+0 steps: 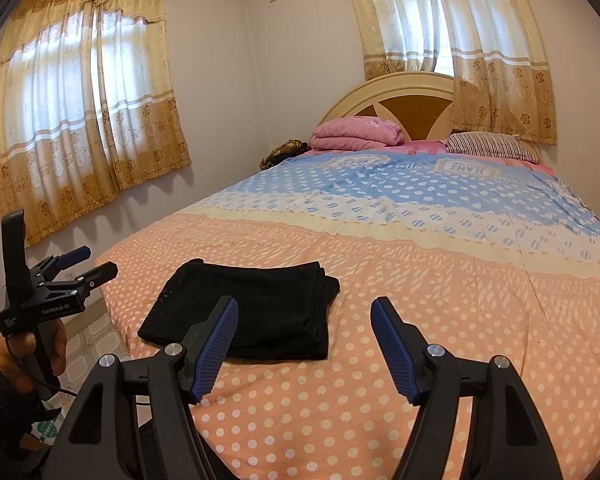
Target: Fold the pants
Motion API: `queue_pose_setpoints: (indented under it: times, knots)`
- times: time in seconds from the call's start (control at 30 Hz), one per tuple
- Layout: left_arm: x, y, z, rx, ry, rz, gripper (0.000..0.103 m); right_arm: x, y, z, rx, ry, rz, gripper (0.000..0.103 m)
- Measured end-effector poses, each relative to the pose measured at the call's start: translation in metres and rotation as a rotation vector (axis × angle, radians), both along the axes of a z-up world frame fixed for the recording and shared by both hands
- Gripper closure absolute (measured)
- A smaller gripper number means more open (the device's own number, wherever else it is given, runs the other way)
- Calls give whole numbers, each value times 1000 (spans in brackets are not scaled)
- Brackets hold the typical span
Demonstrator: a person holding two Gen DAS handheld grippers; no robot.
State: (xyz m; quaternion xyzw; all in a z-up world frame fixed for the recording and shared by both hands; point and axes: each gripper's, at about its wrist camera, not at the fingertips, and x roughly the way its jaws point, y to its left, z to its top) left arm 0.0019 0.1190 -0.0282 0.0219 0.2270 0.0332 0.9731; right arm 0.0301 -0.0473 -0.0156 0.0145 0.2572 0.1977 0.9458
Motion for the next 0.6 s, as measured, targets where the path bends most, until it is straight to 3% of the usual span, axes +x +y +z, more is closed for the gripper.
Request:
queue_pose_setpoints:
  times: [0.6]
  knots:
    - [6, 10, -8, 4, 17, 20, 0, 0, 3, -3, -14, 12, 10, 33]
